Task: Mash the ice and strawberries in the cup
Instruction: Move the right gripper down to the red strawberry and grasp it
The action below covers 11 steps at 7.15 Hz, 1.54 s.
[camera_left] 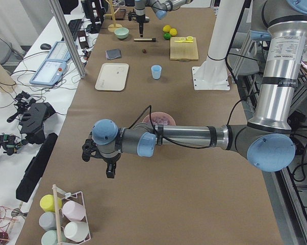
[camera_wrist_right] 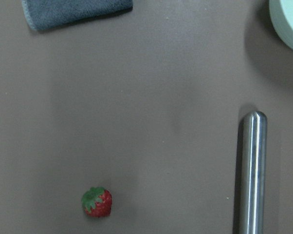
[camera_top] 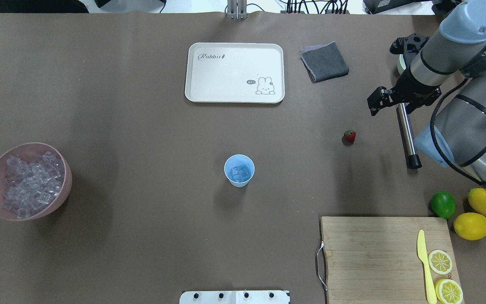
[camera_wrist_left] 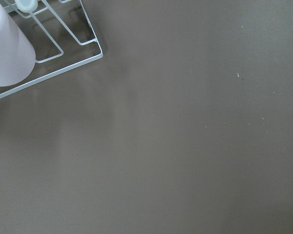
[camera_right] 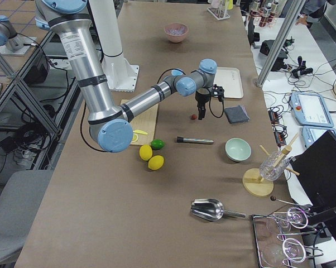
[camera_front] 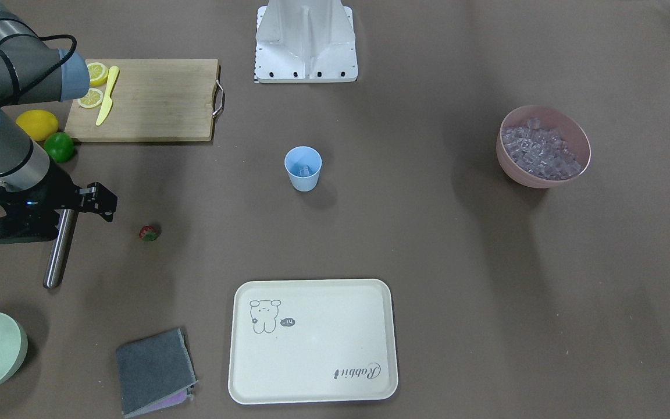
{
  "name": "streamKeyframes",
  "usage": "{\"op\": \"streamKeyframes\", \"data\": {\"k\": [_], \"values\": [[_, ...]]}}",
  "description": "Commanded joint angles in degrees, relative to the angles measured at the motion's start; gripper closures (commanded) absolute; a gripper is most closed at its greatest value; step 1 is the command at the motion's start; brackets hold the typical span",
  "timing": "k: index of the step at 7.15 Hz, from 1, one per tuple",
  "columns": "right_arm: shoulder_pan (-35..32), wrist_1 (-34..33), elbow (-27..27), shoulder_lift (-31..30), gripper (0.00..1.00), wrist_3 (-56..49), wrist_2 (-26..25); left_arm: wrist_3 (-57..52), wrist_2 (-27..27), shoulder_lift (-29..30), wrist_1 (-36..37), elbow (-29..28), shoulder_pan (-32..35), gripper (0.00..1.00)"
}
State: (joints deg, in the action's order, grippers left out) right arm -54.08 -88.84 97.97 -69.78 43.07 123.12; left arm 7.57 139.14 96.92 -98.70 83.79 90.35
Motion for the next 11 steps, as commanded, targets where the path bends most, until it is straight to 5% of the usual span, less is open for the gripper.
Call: {"op": "streamKeyframes", "data": {"k": [1,8,10,11], "values": [[4.8,3.3,-2.0,1.7,0.01,6.9,-3.6,0.0,0.0,-0.1,-0.3,0.0,0.0,0.02],[9.2,14.1,-10.6,2.6,0.02,10.8,-7.2,0.0,0.1,-0.5,-0.6,0.1,0.1,0.02],[9.6,14.2,-10.7,2.6,0.11,10.7,-7.3,0.0,0.1,-0.5,-0.6,0.2,0.1,0.02],[9.8,14.2,-10.7,2.7,0.32,11.1,-7.4,0.0,0.1,-0.5,-0.5,0.3,0.1,0.02]]}}
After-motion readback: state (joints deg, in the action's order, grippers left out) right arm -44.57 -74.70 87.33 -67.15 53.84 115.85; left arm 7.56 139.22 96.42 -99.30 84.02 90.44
